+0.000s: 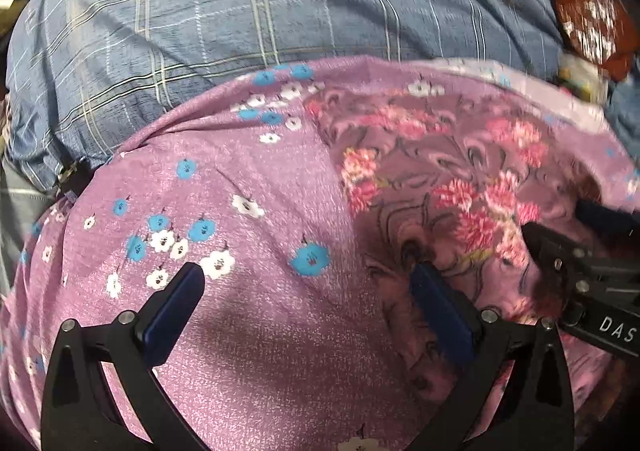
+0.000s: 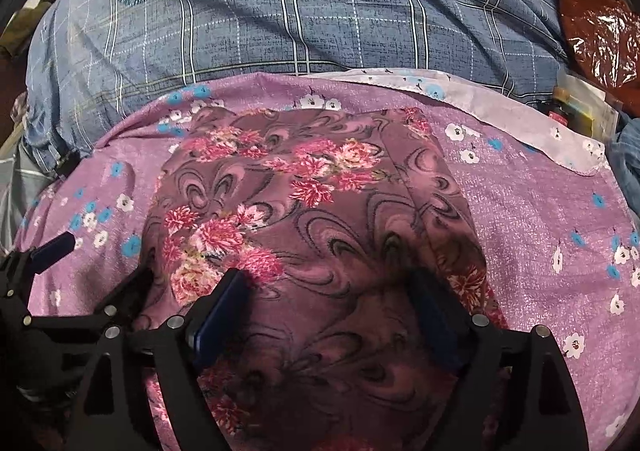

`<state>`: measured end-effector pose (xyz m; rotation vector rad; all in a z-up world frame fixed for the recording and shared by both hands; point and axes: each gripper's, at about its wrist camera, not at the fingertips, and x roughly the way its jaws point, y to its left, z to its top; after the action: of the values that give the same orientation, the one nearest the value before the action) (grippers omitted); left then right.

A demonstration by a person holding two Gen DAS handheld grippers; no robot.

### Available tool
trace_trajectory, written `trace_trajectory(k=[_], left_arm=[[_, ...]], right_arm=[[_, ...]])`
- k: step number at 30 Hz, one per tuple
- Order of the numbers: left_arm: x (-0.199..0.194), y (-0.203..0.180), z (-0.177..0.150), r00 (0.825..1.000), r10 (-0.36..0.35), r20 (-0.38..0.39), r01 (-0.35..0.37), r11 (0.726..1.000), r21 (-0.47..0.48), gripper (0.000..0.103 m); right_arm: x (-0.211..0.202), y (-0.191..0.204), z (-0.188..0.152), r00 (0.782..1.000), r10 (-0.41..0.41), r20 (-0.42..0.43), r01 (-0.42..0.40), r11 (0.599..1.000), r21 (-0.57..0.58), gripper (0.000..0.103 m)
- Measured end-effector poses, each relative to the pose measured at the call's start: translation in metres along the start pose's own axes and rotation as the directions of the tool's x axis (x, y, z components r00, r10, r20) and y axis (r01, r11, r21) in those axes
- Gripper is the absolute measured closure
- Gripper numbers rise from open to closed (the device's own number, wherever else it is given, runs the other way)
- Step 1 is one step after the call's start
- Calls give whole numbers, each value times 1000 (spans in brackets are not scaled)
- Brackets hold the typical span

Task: Fold small clothes

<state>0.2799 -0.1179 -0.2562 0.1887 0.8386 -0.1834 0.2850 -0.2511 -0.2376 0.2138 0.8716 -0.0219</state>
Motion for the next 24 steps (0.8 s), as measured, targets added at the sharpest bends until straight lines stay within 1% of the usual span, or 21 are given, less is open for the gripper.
trace_trajectory(k=[2, 3, 4, 5, 6, 7, 8, 9, 10, 11, 12, 13, 14, 15, 17, 18, 20, 22, 24], left_arm=[[-12, 3, 5, 999, -12, 44, 12, 1000, -17, 0], [-19, 3, 8, 997, -15, 73, 17, 1000, -21, 0], [-24, 3, 9, 996, -17, 91, 19, 1000, -22, 0], [-30, 1, 11, 993, -21, 118, 24, 999, -22, 0], [-33, -1, 11, 992, -24, 127, 26, 1000, -18, 0], [-33, -4, 12, 992, -30, 120, 31, 999, -7, 0], [-29, -8, 12, 994, -43, 96, 43, 999, 10, 0], [-24, -15, 11, 996, -65, 57, 64, 998, 28, 0], [-19, -21, 9, 996, -89, 17, 88, 995, 45, 0], [-12, -28, 7, 994, -103, -33, 105, 992, 70, 0], [-7, -34, 4, 995, -90, -50, 94, 992, 87, 0], [-10, -34, 5, 995, -94, -30, 97, 992, 81, 0], [-13, -31, 9, 994, -106, -32, 108, 991, 73, 0], [-15, -29, 13, 992, -118, -38, 120, 991, 65, 0], [-19, -22, 18, 990, -139, -30, 140, 990, 32, 0], [-21, -19, 20, 989, -142, -29, 143, 990, 15, 0], [-26, -17, 22, 987, -158, -23, 158, 987, 13, 0], [-31, -20, 20, 988, -153, -3, 153, 987, 39, 0], [-33, -26, 14, 991, -136, 9, 134, 986, 101, 0]], right_arm=[[-6, -3, 3, 1000, 25, 11, -26, 1000, 13, 20], [-11, -5, 4, 999, 37, 30, -38, 999, 20, 20], [-19, -8, 6, 997, 42, 66, -44, 999, 25, 20], [-24, -9, 7, 995, 34, 95, -36, 999, 24, 20], [-28, -12, 8, 992, 16, 125, -19, 1000, 24, 21], [-29, -16, 11, 990, -1, 139, -3, 1000, 29, 22], [-25, -23, 14, 991, -9, 131, 3, 999, 45, 31], [-19, -31, 17, 994, -3, 112, -5, 998, 69, 44], [-9, -41, 20, 997, 15, 73, -23, 994, 110, 49], [5, -52, 20, 998, 53, 19, -55, 985, 163, 50], [13, -59, 19, 996, 84, -6, -81, 977, 196, 50], [16, -64, 20, 993, 115, -8, -110, 968, 227, 50], [16, -67, 22, 992, 129, -8, -123, 963, 241, 50], [14, -68, 25, 991, 137, -4, -132, 961, 245, 51], [7, -69, 32, 989, 146, 36, -150, 956, 253, 52], [7, -70, 38, 987, 155, 40, -160, 952, 262, 52], [14, -69, 46, 983, 180, 22, -179, 940, 290, 52], [23, -63, 52, 986, 169, 3, -163, 944, 287, 50], [41, -53, 59, 992, 109, -60, -90, 962, 258, 47]])
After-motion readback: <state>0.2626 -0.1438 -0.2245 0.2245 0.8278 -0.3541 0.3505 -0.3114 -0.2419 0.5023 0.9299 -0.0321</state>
